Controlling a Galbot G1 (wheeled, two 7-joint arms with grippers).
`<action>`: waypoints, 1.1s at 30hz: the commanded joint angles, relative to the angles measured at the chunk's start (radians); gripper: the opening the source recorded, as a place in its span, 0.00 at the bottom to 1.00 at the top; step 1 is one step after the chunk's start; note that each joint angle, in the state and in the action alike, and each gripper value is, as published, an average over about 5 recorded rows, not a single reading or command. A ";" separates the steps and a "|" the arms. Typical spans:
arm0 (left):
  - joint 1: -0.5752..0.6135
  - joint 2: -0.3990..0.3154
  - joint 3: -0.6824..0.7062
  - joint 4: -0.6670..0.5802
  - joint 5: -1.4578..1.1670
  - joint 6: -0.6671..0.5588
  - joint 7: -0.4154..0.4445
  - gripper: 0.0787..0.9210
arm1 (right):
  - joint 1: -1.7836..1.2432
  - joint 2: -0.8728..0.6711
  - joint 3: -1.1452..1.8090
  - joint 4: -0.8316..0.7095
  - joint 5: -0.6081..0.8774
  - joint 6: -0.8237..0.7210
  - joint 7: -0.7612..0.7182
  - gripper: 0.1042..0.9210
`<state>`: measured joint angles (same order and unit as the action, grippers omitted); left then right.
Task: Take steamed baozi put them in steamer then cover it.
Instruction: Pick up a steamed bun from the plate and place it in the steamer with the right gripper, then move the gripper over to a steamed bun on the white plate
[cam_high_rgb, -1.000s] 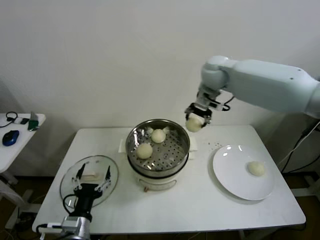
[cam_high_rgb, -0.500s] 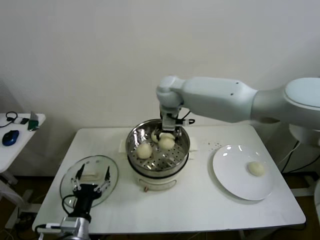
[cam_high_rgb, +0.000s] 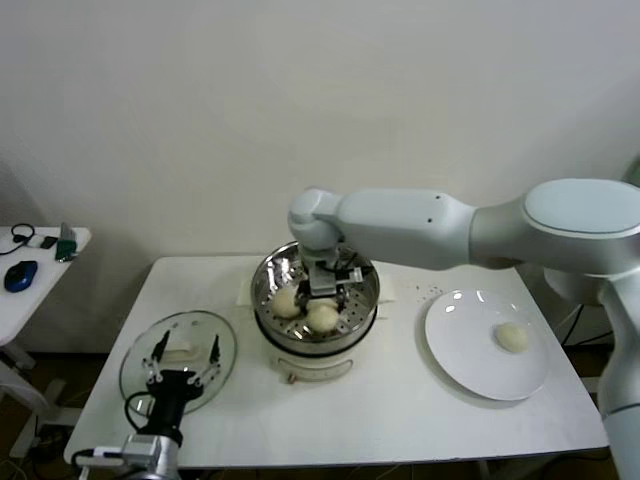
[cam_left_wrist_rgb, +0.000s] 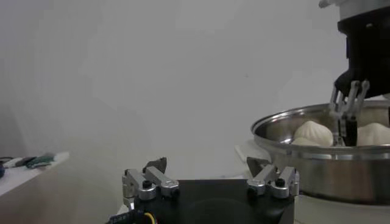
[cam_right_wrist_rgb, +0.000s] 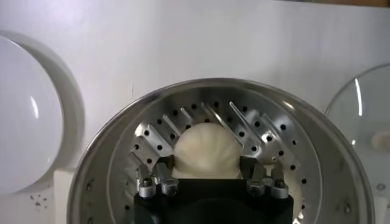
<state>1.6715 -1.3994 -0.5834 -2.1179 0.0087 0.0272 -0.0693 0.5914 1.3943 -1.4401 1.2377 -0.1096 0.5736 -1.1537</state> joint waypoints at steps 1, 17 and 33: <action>0.001 -0.002 0.001 0.007 0.001 -0.002 0.001 0.88 | -0.019 0.017 -0.002 0.003 -0.011 0.012 0.000 0.73; 0.008 -0.001 0.005 0.007 0.006 -0.007 0.002 0.88 | 0.058 -0.042 0.069 -0.035 0.060 -0.021 -0.035 0.88; -0.012 0.017 -0.012 -0.001 -0.017 -0.016 0.008 0.88 | 0.213 -0.518 -0.075 -0.023 0.370 -0.602 0.206 0.88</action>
<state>1.6680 -1.3868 -0.5862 -2.1189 0.0022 0.0148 -0.0636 0.7415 1.1566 -1.4544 1.2037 0.1032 0.3182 -1.0574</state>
